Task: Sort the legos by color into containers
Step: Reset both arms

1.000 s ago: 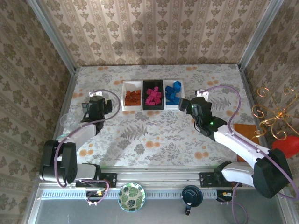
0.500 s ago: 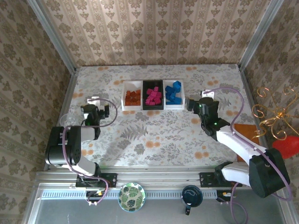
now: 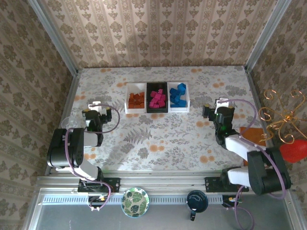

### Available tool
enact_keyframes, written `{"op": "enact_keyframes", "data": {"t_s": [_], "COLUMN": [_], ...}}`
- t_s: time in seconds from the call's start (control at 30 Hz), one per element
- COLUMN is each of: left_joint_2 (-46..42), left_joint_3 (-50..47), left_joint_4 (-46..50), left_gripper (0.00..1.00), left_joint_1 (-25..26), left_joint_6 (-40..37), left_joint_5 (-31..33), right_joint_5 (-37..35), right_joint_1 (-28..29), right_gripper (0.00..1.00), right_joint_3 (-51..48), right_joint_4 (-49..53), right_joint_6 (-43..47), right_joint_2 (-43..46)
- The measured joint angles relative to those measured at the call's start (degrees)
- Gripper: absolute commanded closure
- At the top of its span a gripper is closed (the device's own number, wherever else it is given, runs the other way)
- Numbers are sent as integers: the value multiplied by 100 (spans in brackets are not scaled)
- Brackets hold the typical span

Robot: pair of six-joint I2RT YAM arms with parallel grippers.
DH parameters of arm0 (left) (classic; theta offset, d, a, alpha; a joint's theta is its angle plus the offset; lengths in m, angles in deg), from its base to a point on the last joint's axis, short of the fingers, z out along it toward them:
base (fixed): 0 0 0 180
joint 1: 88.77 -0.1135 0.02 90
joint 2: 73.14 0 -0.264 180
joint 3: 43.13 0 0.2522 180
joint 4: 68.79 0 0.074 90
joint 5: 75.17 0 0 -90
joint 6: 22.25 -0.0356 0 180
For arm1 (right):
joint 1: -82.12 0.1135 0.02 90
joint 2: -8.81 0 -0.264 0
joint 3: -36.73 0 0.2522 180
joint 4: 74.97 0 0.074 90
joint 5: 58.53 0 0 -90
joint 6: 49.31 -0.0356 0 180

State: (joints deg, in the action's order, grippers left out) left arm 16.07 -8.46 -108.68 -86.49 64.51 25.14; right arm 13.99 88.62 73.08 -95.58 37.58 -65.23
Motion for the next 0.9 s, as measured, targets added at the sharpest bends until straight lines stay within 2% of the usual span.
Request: {"op": "enact_keyframes", "data": {"t_s": [0.2, 0.27, 0.43, 0.9], "left_joint_2": [0, 0, 0, 0], "left_joint_3": [0, 0, 0, 0], "left_joint_4": [0, 0, 0, 0], "left_gripper": [0, 0, 0, 0], "left_joint_1": [0, 0, 0, 0], "left_joint_6": [-2, 0, 0, -2], "left_joint_5": [7, 9, 17, 17], "right_joint_5": [319, 417, 680, 789], "right_joint_1": [-181, -275, -511, -518], "right_gripper": [0, 0, 0, 0], "right_joint_3": [-144, -120, -81, -79], "right_joint_4": [-1115, -1174, -1272, -1325], "right_joint_6": [131, 120, 74, 35], "right_joint_2": [-1147, -1351, -1368, -1368]}}
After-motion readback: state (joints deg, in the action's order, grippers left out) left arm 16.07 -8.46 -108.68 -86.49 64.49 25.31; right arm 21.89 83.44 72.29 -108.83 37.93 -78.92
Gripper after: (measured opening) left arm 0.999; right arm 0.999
